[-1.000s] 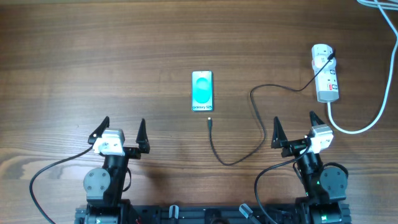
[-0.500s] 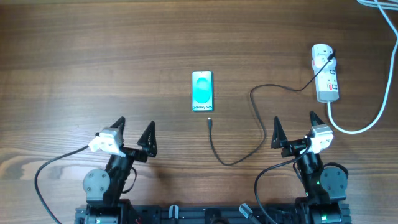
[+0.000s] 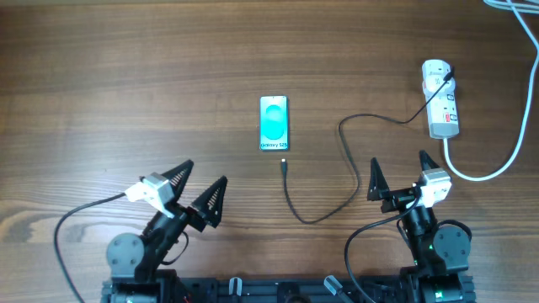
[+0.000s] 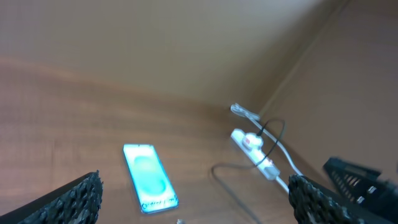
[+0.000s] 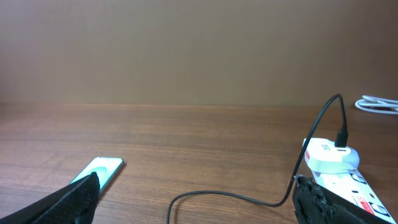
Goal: Plug charger to phone and switch on socket
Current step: 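Move the left gripper forward over the Galaxy S25 phone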
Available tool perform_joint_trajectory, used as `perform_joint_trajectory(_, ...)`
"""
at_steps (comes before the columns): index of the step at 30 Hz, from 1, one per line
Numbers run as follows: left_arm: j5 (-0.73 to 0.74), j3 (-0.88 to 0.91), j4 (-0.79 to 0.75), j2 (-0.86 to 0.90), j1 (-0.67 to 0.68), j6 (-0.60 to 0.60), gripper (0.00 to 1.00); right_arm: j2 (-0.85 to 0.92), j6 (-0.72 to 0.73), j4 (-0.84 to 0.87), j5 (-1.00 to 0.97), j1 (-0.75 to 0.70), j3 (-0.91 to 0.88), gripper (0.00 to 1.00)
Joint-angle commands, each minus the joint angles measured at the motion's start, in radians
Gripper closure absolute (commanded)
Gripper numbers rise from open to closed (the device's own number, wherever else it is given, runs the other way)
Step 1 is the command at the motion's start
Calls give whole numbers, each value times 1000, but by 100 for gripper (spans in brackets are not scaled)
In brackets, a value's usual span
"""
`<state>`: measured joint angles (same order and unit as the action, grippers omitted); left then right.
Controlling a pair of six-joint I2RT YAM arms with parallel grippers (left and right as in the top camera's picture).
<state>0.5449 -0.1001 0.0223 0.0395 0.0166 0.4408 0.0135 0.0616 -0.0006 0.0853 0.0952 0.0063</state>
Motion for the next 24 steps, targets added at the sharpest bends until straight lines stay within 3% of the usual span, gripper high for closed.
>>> perform_joint_trajectory(1,-48,-173,-11,122,-8,-12,0,-10,-9,3,-10,-1,-1,0)
perform_joint_trajectory(5,-21,-386,70,356,-8,-45,0,-10,-9,3,-10,-1,-1,0)
perform_joint_trajectory(7,21,-569,229,536,-7,-45,0,-10,-9,3,-10,-1,-1,0)
perform_joint_trajectory(8,86,-719,382,676,-7,-48,0,-10,-9,3,-10,-1,-1,0)
perform_joint_trajectory(10,211,-845,483,813,-7,-70,0,-10,-9,3,-10,-1,-1,0)
perform_joint_trajectory(13,470,-924,479,955,-8,-59,0,-10,-9,3,-10,-1,-1,0)
perform_joint_trajectory(15,639,-927,380,1032,-5,-57,0,-10,-9,3,-10,-1,-1,0)
perform_joint_trajectory(19,541,-927,387,1108,56,21,1,-10,-9,3,-10,-1,-1,0)
perform_joint_trajectory(24,183,-992,537,1114,200,42,1,-10,-9,3,-10,-1,-1,0)
